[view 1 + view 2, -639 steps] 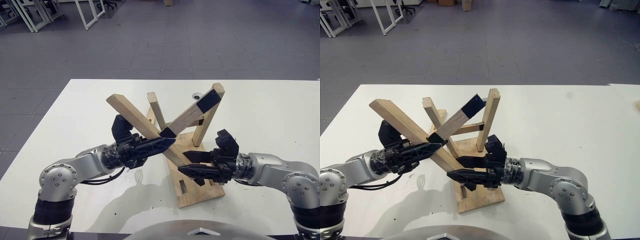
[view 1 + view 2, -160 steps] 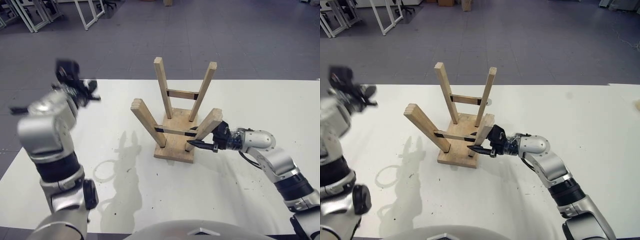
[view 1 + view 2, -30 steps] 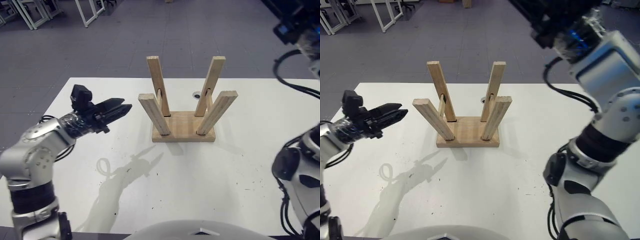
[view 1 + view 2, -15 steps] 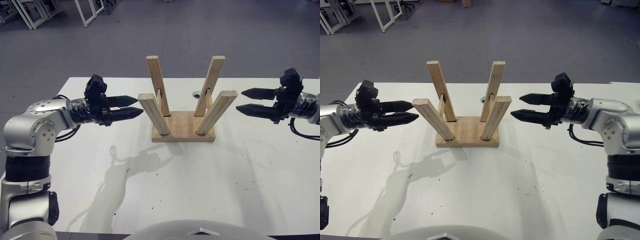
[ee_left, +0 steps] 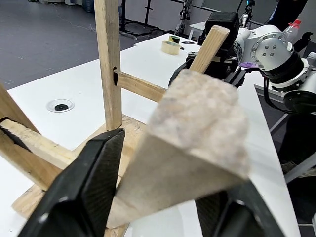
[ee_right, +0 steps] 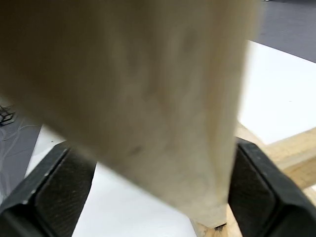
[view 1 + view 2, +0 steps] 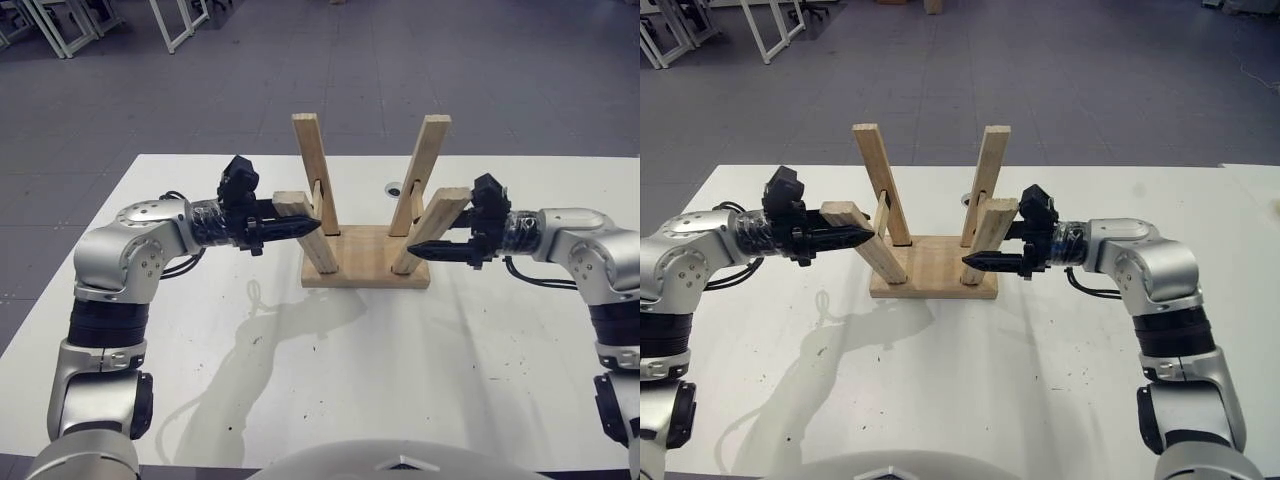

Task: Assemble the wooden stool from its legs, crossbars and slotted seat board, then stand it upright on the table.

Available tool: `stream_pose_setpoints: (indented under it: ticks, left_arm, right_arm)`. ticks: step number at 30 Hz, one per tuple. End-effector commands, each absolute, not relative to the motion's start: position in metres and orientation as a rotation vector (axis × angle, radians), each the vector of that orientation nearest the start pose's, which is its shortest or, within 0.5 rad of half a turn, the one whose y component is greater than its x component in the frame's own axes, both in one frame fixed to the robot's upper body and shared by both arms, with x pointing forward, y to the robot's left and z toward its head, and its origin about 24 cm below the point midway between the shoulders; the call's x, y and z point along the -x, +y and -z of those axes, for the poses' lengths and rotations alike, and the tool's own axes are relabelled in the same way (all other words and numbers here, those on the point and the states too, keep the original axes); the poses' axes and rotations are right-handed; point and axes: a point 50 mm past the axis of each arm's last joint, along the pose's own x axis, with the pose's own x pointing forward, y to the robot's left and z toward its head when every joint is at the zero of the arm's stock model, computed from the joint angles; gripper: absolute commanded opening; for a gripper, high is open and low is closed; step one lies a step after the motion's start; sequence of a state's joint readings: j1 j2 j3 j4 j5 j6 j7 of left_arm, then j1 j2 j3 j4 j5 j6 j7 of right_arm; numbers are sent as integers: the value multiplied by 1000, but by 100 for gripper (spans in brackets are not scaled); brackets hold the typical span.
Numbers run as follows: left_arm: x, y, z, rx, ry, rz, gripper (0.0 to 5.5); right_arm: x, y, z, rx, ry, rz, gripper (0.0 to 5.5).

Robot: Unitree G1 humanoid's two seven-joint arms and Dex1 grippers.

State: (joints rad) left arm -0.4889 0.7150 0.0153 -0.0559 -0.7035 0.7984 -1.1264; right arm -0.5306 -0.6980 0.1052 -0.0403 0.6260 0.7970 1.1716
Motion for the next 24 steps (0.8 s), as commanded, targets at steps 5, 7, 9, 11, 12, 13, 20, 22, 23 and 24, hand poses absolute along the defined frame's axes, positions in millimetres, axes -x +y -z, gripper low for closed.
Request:
stream_pose_setpoints:
  ticks: [5, 7, 9, 11, 12, 13, 20, 22, 23, 24]
  left_arm:
    - [-229, 207, -181, 302, 562, 1497, 186]
    - [-222, 211, -185, 364, 627, 1490, 186]
    - [-223, 211, -187, 401, 664, 1442, 186]
    - [-230, 214, -191, 493, 671, 1391, 186]
    - [-231, 214, -191, 526, 685, 1394, 186]
    - [-232, 213, -190, 554, 715, 1389, 186]
    - [-283, 203, -181, 795, 783, 1293, 227]
    - [-303, 201, -177, 820, 775, 1222, 263]
    - [-309, 202, -175, 825, 773, 1192, 280]
    - [-314, 203, -172, 835, 774, 1166, 300]
  right_arm:
    - [-230, -157, -187, -398, 651, -1586, 246]
    - [-223, -160, -190, -503, 717, -1607, 246]
    - [-224, -163, -189, -538, 753, -1554, 246]
    - [-226, -164, -183, -525, 840, -1480, 246]
    - [-227, -165, -180, -553, 892, -1476, 246]
    - [-228, -165, -179, -613, 966, -1502, 246]
    - [-289, -162, -179, -903, 1071, -1323, 294]
    - [-301, -161, -177, -921, 1067, -1260, 337]
    - [-304, -161, -176, -928, 1065, -1237, 355]
    - [-308, -162, -174, -939, 1058, -1211, 379]
